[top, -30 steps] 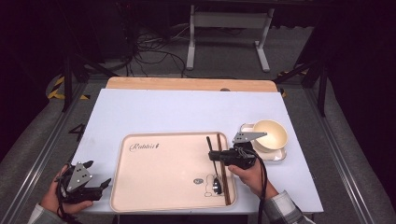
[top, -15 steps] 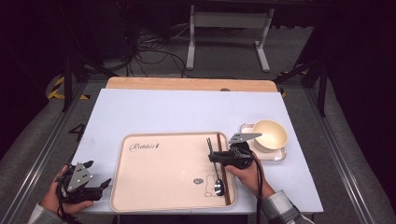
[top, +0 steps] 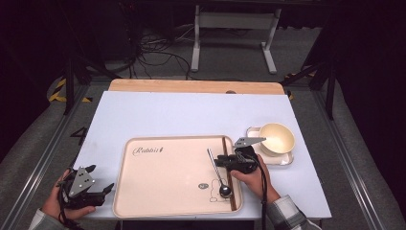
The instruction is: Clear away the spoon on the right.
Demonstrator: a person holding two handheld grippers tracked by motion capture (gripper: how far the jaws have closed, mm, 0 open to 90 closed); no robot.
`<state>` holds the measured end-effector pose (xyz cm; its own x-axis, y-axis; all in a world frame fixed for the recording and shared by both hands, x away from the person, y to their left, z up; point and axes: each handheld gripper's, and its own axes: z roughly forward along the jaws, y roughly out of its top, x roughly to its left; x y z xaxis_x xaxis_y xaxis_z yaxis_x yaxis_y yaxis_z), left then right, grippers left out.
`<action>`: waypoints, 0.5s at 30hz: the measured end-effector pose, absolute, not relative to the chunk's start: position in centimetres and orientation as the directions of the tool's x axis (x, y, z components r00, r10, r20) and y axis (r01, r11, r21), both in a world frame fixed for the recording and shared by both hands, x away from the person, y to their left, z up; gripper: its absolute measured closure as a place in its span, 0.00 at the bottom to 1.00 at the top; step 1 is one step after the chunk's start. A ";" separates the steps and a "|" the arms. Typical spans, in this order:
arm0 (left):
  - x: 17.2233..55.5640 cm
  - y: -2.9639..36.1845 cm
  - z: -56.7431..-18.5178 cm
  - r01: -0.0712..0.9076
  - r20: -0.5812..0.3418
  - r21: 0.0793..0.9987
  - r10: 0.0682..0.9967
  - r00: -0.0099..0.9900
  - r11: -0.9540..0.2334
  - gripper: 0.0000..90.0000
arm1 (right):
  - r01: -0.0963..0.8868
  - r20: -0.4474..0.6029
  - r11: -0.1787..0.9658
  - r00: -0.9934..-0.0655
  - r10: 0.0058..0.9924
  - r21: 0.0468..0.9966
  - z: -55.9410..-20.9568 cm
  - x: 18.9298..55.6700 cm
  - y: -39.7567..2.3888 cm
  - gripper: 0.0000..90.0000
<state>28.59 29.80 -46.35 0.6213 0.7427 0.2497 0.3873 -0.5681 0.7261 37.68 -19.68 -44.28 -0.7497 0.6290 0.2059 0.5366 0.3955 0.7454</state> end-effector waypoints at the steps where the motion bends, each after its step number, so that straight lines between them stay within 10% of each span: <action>1: 28.6 29.8 -46.4 0.387 0.251 0.725 0.742 0.621 -0.569 0.17 | 0.520 0.182 0.414 -0.759 0.625 0.747 -44.2 37.6 -19.5 0.87; 15: 28.6 29.8 -46.4 0.386 0.251 0.724 0.740 0.624 -0.571 0.17 | 0.363 -0.025 0.621 -0.851 0.525 0.694 -44.9 36.4 -17.1 0.98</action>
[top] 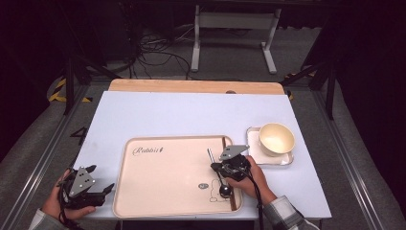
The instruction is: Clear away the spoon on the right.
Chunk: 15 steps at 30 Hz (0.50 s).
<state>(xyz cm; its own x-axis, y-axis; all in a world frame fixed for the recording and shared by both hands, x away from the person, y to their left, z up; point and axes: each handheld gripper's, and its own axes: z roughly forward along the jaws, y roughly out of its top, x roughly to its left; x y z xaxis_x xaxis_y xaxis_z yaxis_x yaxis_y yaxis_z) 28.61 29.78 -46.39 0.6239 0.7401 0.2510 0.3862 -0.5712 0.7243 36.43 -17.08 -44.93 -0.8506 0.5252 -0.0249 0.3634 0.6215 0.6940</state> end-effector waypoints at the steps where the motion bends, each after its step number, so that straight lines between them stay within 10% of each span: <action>1: 28.6 29.8 -46.4 0.386 0.250 0.725 0.740 0.624 -0.571 0.17 | 0.362 -0.032 0.625 -0.849 0.527 0.692 -44.9 36.4 -17.1 0.98; 15: 28.7 29.8 -46.4 0.384 0.245 0.729 0.740 0.626 -0.566 0.17 | 0.394 -0.042 0.600 -0.812 0.582 0.696 -44.3 36.7 -18.2 0.98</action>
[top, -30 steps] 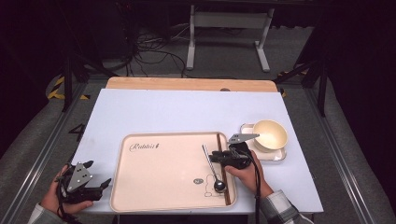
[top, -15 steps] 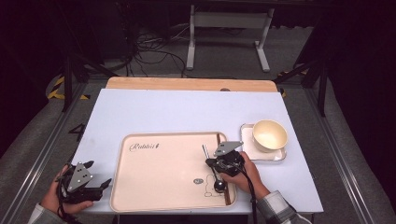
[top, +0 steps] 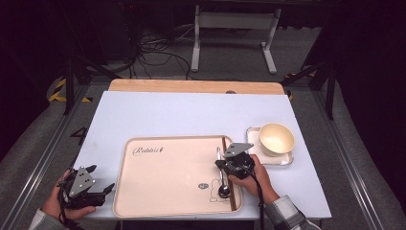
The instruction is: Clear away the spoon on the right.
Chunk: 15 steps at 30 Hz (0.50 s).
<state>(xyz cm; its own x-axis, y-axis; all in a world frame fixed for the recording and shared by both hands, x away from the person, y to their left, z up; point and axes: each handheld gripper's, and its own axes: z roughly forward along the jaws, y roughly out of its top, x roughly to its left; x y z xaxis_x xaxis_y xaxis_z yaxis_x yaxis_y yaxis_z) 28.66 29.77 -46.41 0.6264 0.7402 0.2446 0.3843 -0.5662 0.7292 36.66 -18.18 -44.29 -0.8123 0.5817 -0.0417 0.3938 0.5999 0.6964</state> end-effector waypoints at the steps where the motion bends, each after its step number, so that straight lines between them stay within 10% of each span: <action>1: 28.7 29.8 -46.4 0.384 0.245 0.729 0.741 0.626 -0.566 0.17 | 0.391 -0.042 0.594 -0.811 0.584 0.703 -44.1 36.7 -18.3 0.98; 15: 28.7 29.9 -46.3 0.390 0.235 0.744 0.759 0.607 -0.542 0.17 | 0.375 -0.053 0.537 -0.782 0.621 0.755 -42.0 36.2 -19.9 0.92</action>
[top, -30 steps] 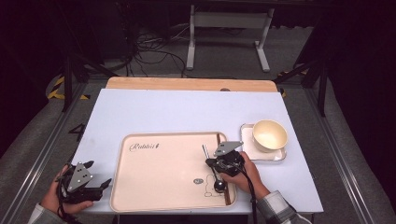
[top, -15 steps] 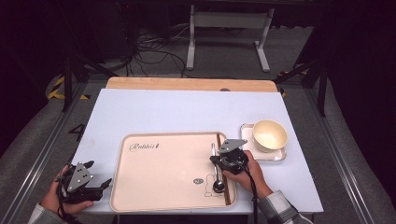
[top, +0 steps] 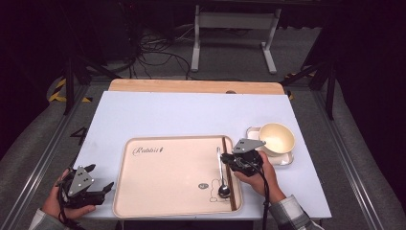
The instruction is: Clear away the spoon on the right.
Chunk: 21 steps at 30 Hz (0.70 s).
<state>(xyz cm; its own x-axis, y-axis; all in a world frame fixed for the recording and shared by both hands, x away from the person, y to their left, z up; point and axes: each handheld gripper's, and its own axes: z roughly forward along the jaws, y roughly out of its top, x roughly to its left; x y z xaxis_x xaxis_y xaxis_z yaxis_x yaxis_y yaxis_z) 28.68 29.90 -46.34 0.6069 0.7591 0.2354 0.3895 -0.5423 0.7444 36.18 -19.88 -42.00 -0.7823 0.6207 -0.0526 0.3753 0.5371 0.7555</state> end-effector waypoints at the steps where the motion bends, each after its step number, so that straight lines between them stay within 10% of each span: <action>1: 28.7 29.9 -46.3 0.389 0.237 0.746 0.761 0.605 -0.541 0.17 | 0.376 -0.050 0.531 -0.780 0.624 0.759 -41.9 36.2 -20.0 0.92; 21: 28.8 29.8 -46.4 0.385 0.247 0.735 0.750 0.613 -0.557 0.17 | 0.374 -0.074 0.451 -0.699 0.712 0.810 -39.2 36.0 -22.9 0.75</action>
<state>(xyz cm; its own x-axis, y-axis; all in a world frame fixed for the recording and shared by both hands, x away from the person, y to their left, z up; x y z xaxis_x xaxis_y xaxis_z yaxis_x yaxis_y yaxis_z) 28.81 29.76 -46.41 0.6133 0.7502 0.2470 0.3855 -0.5573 0.7354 35.96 -22.89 -39.22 -0.6986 0.7117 -0.0740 0.3738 0.4512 0.8104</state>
